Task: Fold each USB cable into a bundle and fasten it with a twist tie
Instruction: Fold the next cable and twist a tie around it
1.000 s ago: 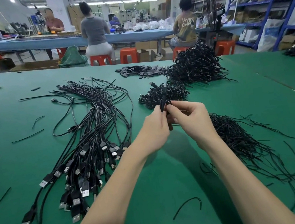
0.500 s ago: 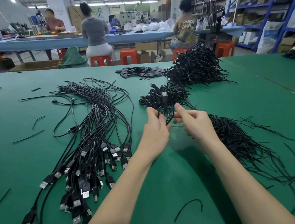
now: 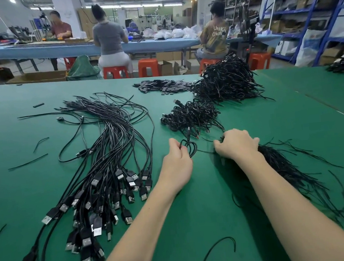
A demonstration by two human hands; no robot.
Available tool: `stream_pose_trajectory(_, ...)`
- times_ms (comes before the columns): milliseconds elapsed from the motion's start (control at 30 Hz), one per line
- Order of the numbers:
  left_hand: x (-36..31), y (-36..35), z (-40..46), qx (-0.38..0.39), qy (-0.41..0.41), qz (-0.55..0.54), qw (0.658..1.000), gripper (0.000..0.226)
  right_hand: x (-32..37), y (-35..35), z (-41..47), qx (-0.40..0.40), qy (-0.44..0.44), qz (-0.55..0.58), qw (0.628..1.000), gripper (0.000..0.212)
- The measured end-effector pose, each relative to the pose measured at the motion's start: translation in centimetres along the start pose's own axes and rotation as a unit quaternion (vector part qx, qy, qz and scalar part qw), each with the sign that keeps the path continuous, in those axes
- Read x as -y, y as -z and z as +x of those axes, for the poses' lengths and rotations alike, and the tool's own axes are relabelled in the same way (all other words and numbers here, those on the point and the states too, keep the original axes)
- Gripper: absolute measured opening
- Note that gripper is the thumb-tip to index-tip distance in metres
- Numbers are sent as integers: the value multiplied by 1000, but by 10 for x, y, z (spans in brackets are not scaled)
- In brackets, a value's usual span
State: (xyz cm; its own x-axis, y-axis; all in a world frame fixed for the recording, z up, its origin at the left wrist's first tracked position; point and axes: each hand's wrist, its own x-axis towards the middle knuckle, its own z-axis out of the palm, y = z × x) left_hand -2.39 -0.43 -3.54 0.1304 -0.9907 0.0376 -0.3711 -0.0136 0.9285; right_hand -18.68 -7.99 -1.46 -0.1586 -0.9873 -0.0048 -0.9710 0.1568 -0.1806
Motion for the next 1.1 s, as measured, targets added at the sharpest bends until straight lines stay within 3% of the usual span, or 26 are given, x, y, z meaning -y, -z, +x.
stream_pose_trajectory(167, -7, 0, -7, -59, -74, 49, 994, 28, -2, 4, -16, -17, -18, 53, 998, 40)
stream_pose_trajectory(467, 0, 11, 1, -76, -65, 47, 994, 28, -13, 14, -28, -110, 15, 184, 977, 31)
stream_pose_trajectory(667, 5, 11, 5, -78, -72, 90, 990, 25, -24, 12, -31, -229, 21, 239, 943, 20)
stream_pose_trajectory(767, 5, 11, 5, -70, -66, 88, 992, 26, -23, 12, -31, -220, 8, 271, 937, 27)
stream_pose_trajectory(933, 5, 13, 5, -57, -47, 82, 994, 28, -26, 15, -30, -187, -7, 334, 924, 3)
stream_pose_trajectory(1100, 5, 12, 7, -54, -26, 35, 998, 28, -28, 21, -31, -186, -21, 373, 909, 7)
